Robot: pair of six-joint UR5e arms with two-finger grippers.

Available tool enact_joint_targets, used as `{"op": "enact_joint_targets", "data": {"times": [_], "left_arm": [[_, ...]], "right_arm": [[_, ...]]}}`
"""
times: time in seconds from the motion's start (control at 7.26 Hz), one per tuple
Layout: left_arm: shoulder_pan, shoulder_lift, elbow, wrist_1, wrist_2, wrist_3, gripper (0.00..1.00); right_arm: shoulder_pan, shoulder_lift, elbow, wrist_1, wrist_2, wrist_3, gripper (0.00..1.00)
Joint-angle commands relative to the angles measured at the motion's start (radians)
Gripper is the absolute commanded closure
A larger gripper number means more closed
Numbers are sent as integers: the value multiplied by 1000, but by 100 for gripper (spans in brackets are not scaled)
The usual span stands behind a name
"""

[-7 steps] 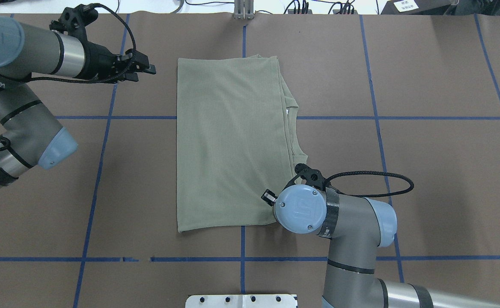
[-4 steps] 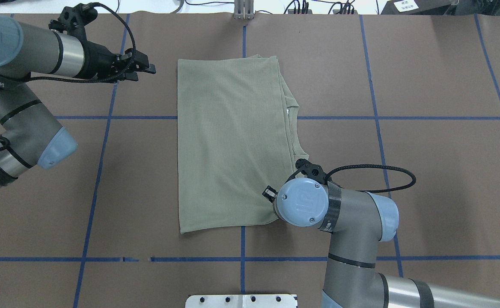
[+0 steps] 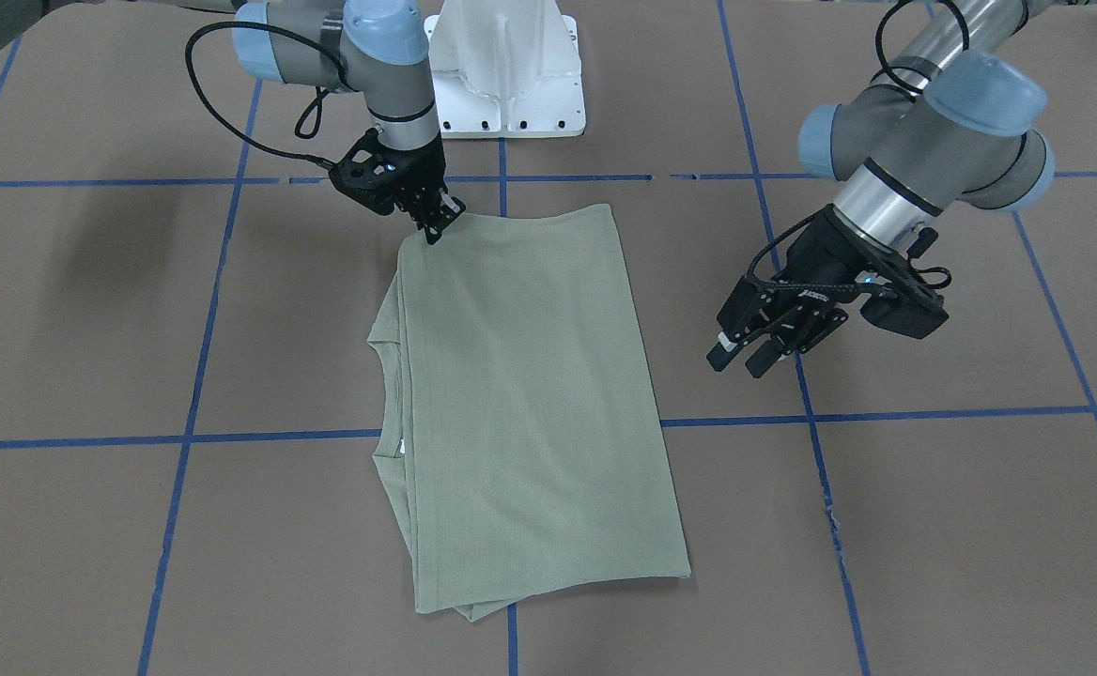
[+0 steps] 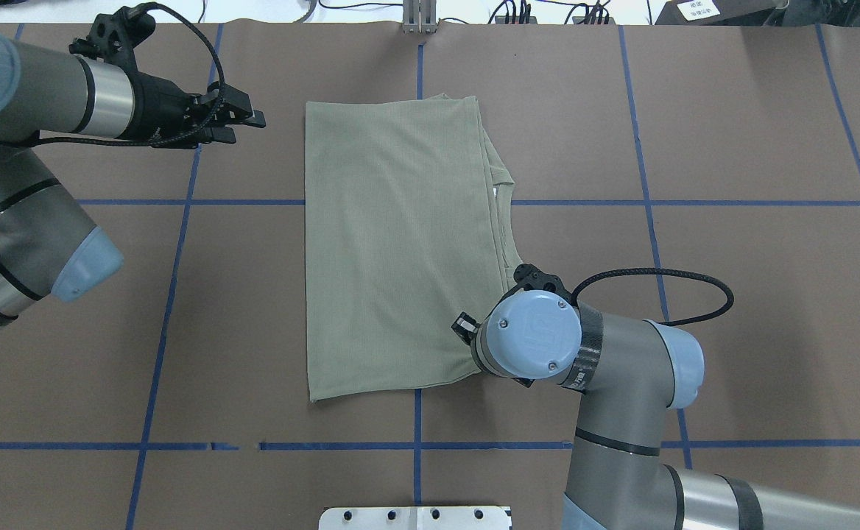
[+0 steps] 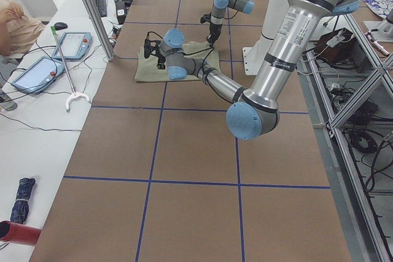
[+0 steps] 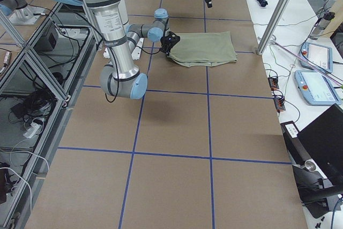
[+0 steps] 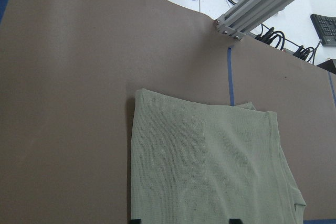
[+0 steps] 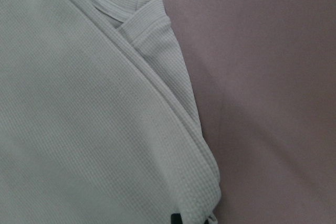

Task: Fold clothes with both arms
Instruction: 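Grasp the shirt's near edge with both grippers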

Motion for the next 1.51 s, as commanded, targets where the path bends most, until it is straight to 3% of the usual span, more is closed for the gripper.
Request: {"op": "enact_joint_targets", "data": {"times": [0.0,0.28,0.41,0.55,0.69,0.96,1.38], "left_arm": [[101,88,-151,1,46,-230,35],[300,207,-262,5,253,-397,32],[379,247,-297,46,305,-418,31],[452,245,-308,167,367,-482,31],[552,239,-310,210,466,-499,31],[689,234,-288,228,476,-554,32],[721,200,-287,304,475,-556,33]], "right_arm": [[-52,-2,60,-70,-5,33,100],[-69,-28,109,-95,-5,35,100],[-69,-31,109,-95,-5,35,100],[-71,-31,109,-95,-5,33,100],[-72,-31,109,-95,-5,35,100],[-72,-33,109,-95,-5,33,100],[-74,-31,109,-95,-5,35,100]]}}
